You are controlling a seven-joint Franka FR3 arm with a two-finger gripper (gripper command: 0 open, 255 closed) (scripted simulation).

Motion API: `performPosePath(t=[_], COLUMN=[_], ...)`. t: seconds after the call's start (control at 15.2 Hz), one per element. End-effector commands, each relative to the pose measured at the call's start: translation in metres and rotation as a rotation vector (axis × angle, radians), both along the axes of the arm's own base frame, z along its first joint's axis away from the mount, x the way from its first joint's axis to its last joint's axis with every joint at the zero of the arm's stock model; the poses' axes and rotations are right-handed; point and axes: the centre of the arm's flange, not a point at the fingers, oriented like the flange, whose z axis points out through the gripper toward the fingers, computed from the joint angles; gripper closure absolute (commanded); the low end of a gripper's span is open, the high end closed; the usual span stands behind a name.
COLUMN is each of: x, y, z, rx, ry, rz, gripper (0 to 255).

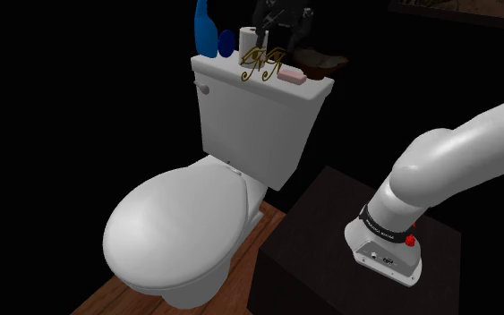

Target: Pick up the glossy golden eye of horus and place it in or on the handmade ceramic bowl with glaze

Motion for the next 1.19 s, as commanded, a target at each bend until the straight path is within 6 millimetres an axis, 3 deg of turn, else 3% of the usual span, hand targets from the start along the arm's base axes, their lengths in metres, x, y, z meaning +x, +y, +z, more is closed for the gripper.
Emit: performPosePath(t=[0.0, 0.33, 0.73, 0.79, 1.12], x=[0.028, 0.095, 0.158, 0.164, 0.164], y=[-0.003, -0.027, -0.083, -0.092, -0.091], z=[0.000, -0.009, -0.027, -0.029, -0.056], rx=[0.009, 0.025, 0.043, 0.046, 0.046], ry=[0.030, 0.101, 0.187, 0.198, 0.198], rz=[-0.152, -0.506, -0.931, -0.985, -0.985], gripper=[0, 0, 0, 0, 0])
